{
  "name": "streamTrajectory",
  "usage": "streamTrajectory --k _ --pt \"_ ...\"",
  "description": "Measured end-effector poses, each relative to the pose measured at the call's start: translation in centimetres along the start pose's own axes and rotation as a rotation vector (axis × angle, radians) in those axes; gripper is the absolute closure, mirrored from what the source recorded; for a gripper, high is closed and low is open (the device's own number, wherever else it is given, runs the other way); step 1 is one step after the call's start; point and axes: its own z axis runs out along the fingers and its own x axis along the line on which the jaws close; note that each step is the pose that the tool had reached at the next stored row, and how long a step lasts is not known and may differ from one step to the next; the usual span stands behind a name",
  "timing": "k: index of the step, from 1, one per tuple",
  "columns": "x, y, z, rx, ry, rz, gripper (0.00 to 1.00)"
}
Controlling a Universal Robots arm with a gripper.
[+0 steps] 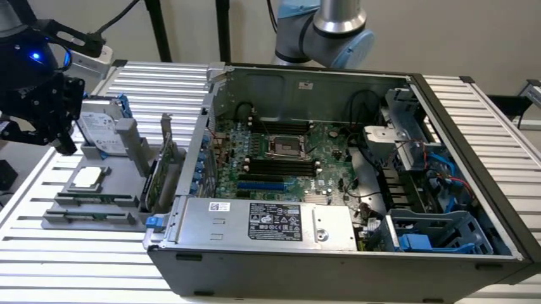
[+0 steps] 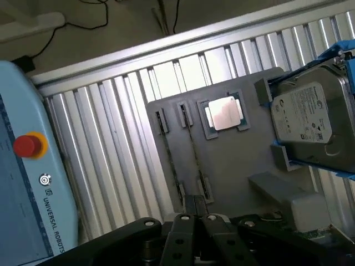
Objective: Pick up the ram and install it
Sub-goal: 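Pick up the ram and move it above insertion slot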
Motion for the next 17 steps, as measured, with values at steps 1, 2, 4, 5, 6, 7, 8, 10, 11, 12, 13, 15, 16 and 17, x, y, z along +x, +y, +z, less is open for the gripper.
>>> streamTrajectory --k 1,2,4,5,6,7,8,10,11,12,13,15,16,17 --pt "0.00 0.00 0.09 0.0017 0.0003 -0.018 0.89" --pt "-0.01 -0.01 0.17 0.0036 0.0007 -0.036 0.89" --pt "-0.01 -0.01 0.32 0.0073 0.0010 -0.072 0.89" --pt "-0.01 -0.01 0.37 0.0090 0.0007 -0.089 0.89" --pt "-0.01 -0.02 0.43 0.0109 -0.0007 -0.105 0.89" --pt "-0.01 -0.02 0.47 0.0128 -0.0039 -0.121 0.89" --pt "-0.02 -0.02 0.51 0.0140 -0.0076 -0.134 0.89" --pt "-0.01 -0.02 0.56 0.0153 -0.0183 -0.160 0.89" --pt "-0.01 0.03 0.60 0.0146 -0.0260 -0.167 0.89" --pt "0.03 0.12 0.64 0.0136 -0.0328 -0.173 0.89" --pt "0.08 0.22 0.69 0.0129 -0.0386 -0.178 0.89" --pt "0.19 0.44 0.79 0.0117 -0.0503 -0.187 0.89" --pt "0.30 0.59 0.83 0.0115 -0.0539 -0.189 0.89" --pt "0.46 0.78 0.87 0.0114 -0.0560 -0.191 0.89"
